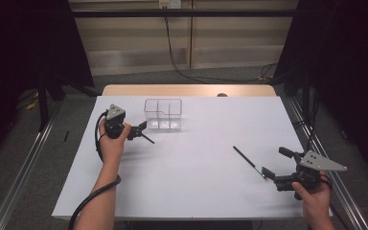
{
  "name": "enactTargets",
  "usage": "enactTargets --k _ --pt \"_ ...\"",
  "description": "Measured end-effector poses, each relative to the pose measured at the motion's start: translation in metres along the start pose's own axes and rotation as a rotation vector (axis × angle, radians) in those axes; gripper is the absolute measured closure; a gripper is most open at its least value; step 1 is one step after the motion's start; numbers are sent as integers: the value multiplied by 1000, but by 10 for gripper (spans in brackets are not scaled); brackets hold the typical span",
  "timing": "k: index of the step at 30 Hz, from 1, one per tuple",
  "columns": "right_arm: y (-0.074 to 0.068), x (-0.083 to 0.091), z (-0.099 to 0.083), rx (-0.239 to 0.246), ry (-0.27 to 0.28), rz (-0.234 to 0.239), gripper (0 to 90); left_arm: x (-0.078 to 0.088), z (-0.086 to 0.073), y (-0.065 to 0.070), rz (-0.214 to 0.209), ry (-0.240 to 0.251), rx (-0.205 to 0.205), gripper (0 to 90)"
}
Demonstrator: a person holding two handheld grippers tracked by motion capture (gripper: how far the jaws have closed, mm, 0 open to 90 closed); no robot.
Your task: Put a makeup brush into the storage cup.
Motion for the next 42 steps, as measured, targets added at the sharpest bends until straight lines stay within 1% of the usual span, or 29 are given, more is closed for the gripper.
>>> enactTargets --k 2,3,4,5,9,11,13,14,15,18,20,22,23,24,25,27,29,30,31,32,33,34,36,37,38,39,40,42 --pt "0 0 0 -2 0 2 0 -2 0 -1 10 -28 5 0" --pt "0 0 0 -1 -1 2 0 -3 1 -2 22 -47 3 0" --pt "0 0 0 2 0 4 0 -4 1 -2 33 -59 11 0" --pt "0 0 0 3 1 4 0 -4 1 -2 34 -76 6 0" --pt "0 0 0 -2 -3 0 0 -8 1 -5 59 -163 16 0" --pt "0 1 0 0 -2 3 0 -10 1 -6 69 -194 27 0" --pt "0 1 0 1 -2 3 0 -11 2 -7 77 -228 11 0" --pt "0 1 0 1 -1 4 0 -11 2 -7 83 -238 23 0" --pt "0 1 0 2 -2 3 0 -12 3 -8 89 -250 25 0" --pt "0 1 0 1 -2 4 0 -15 4 -9 110 -302 49 0" --pt "0 1 0 3 -1 4 0 -16 5 -11 132 -330 56 0" --pt "0 1 0 2 -2 4 0 -17 5 -12 148 -359 78 0" --pt "0 1 0 3 -3 4 0 -18 6 -13 159 -375 73 0" --pt "0 1 0 1 -3 4 0 -19 6 -13 173 -387 88 0" --pt "0 1 0 2 -3 4 0 -20 6 -13 179 -399 92 0" --pt "0 1 0 1 -3 4 0 -21 6 -13 183 -408 99 0" --pt "0 1 0 1 -1 4 0 -22 7 -13 199 -426 92 0" --pt "0 1 0 1 -2 4 0 -23 8 -14 204 -432 96 0" --pt "0 1 0 2 -2 5 0 -24 8 -14 204 -437 109 0" --pt "0 1 0 3 -4 3 0 -25 8 -14 220 -438 115 0" --pt "1 1 0 2 -3 3 0 -26 9 -15 227 -448 107 0" --pt "1 1 0 1 1 3 0 -26 9 -15 232 -457 113 0" --pt "1 1 0 2 1 2 0 -27 9 -16 237 -452 125 0" --pt "1 1 0 1 1 3 0 -28 9 -16 251 -454 125 0" --pt "1 1 0 3 1 1 0 -29 8 -17 263 -464 115 0" --pt "1 1 0 4 0 0 0 -30 7 -17 276 -462 124 0" --pt "1 2 0 4 1 3 0 -30 7 -18 285 -468 118 0" --pt "2 2 0 3 0 2 0 -32 6 -19 314 -475 130 0"
Point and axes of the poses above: each handheld gripper's, and its own axes: x roughly backward along the jaws, z roughly out of its top, y roughly to its right, the point moved 2 cm from there along -x, roughly forward along the jaws, and after that the axes turned 13 degrees about z, right-handed, at the moved point
